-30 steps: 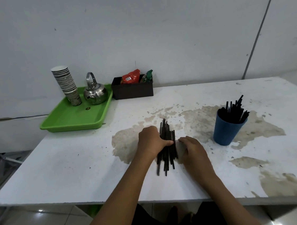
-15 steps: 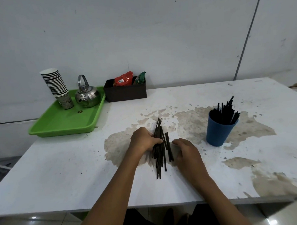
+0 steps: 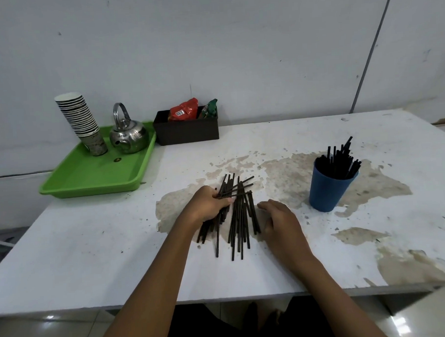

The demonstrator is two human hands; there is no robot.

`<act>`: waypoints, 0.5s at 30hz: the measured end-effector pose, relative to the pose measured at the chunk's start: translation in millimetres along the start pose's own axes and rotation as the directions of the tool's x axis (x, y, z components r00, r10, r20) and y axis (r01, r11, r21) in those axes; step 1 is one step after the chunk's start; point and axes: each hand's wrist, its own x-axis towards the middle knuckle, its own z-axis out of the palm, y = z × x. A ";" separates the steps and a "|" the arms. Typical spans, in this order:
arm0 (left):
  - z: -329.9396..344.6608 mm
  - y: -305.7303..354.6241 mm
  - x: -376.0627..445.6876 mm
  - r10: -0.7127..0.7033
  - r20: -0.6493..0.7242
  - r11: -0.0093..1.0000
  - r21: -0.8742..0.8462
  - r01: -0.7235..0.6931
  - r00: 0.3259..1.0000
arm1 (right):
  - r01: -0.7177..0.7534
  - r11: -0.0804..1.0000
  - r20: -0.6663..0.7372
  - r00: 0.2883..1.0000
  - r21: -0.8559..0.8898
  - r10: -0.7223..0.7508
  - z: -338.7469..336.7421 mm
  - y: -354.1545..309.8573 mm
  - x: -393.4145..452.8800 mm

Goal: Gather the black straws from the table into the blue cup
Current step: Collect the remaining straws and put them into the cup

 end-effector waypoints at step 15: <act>-11.3 -1.2 -5.2 -0.042 0.148 0.886 -0.451 0.105 0.988 | 0.008 0.996 -0.069 0.998 0.084 -0.002 7.0 5.3 9.8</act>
